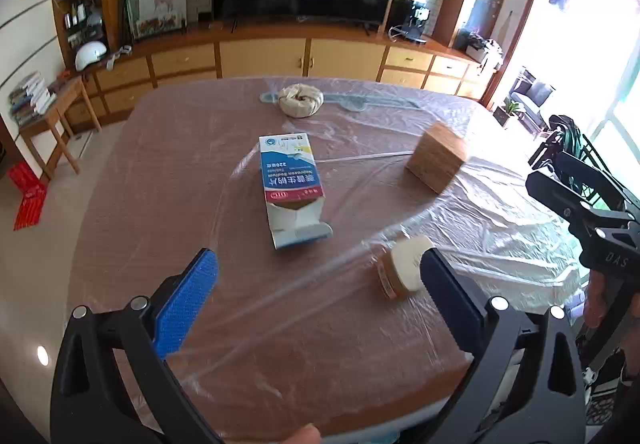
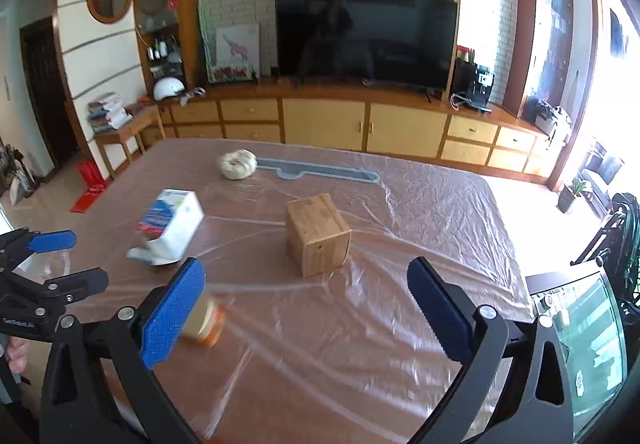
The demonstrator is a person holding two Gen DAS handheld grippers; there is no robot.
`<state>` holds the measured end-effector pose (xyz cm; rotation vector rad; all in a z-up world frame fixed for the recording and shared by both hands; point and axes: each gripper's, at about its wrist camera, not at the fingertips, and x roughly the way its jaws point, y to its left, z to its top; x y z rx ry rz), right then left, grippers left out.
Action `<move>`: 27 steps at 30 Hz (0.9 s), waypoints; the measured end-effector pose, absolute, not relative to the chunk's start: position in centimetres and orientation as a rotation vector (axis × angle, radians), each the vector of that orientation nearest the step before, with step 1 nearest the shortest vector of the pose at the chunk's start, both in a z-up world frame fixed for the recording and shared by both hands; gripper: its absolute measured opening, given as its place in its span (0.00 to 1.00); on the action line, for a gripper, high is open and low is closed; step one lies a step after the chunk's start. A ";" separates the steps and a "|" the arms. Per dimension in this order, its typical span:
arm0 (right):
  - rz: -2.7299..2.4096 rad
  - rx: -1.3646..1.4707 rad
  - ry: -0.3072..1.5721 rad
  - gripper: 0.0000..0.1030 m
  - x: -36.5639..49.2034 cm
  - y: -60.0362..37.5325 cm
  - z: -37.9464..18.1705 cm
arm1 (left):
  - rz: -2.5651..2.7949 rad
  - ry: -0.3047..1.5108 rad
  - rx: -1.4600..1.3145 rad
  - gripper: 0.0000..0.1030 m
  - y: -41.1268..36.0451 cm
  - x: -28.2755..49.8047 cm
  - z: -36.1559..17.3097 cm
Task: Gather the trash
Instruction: 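Move both tools back over the table toward the white box and cardboard box, then grasp the white medicine box with the left tool while the right tool grasps the cardboard box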
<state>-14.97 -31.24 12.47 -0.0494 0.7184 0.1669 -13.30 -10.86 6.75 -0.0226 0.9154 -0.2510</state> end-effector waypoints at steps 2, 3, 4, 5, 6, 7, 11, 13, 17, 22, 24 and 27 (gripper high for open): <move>0.168 -0.054 0.747 0.96 -12.9 -31.3 11.4 | -0.250 0.942 -0.053 0.98 -10.7 -11.1 6.1; 0.166 -0.058 0.756 0.96 -12.2 -31.2 11.1 | -0.248 0.950 -0.061 0.98 -10.7 -10.7 5.9; 0.164 -0.063 0.769 0.96 -11.2 -31.1 10.6 | -0.244 0.964 -0.072 0.98 -10.6 -9.4 5.5; 0.163 -0.065 0.781 0.96 -10.4 -31.1 10.2 | -0.239 0.974 -0.074 0.98 -10.7 -8.9 5.2; 0.163 -0.064 0.792 0.96 -9.6 -31.0 9.8 | -0.234 0.985 -0.076 0.98 -10.7 -8.2 5.0; 0.161 -0.057 0.807 0.96 -8.8 -30.9 9.3 | -0.233 0.992 -0.082 0.98 -10.7 -7.5 4.7; 0.170 -0.030 0.853 0.96 -6.4 -30.5 7.7 | -0.234 1.013 -0.073 0.98 -11.2 -5.5 3.8; 0.177 -0.039 0.875 0.96 -5.2 -30.1 6.8 | -0.236 1.021 -0.055 0.98 -11.6 -4.8 3.5; 0.188 -0.063 0.905 0.96 -3.8 -29.4 5.5 | -0.250 1.042 -0.031 0.91 -12.1 -4.2 2.8; 0.208 -0.074 0.929 0.93 -2.7 -28.8 4.8 | -0.271 1.082 -0.043 0.69 -11.7 -3.7 1.7; 0.219 -0.079 0.941 0.84 -2.6 -28.7 4.6 | -0.275 1.094 -0.055 0.59 -11.4 -3.7 1.4; 0.238 -0.064 0.972 0.66 -2.1 -28.6 4.1 | -0.272 1.091 -0.043 0.50 -11.1 -3.6 1.5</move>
